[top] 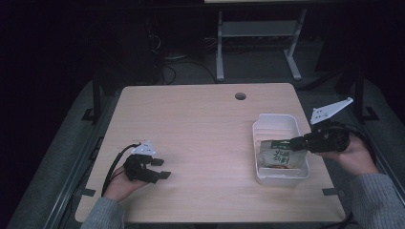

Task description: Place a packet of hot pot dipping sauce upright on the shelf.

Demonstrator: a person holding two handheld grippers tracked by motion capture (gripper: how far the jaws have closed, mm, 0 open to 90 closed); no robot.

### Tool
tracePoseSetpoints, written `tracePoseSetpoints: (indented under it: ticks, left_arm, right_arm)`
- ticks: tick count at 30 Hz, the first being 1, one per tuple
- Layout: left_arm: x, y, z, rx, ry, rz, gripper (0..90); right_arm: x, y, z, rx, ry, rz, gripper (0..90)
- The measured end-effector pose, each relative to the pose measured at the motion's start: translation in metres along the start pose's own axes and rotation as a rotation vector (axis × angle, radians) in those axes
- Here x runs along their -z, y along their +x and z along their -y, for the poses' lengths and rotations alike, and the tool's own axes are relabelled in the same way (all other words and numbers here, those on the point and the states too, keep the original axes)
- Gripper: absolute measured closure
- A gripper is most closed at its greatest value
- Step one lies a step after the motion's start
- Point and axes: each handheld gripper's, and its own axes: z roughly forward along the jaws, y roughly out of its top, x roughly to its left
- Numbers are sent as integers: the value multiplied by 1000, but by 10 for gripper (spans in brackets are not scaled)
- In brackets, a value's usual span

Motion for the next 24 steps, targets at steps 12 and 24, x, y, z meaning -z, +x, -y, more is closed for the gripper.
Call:
tracePoseSetpoints:
  ticks: [12, 24]
  left_arm:
    - [2, 0, 1, 1, -4, 6, 395]
    - [2, 0, 0, 1, -5, 5, 394]
  right_arm:
    - [-8, 14, -20, 31, -7, -20, 664]
    - [-9, 28, -37, 67, -35, -40, 617]
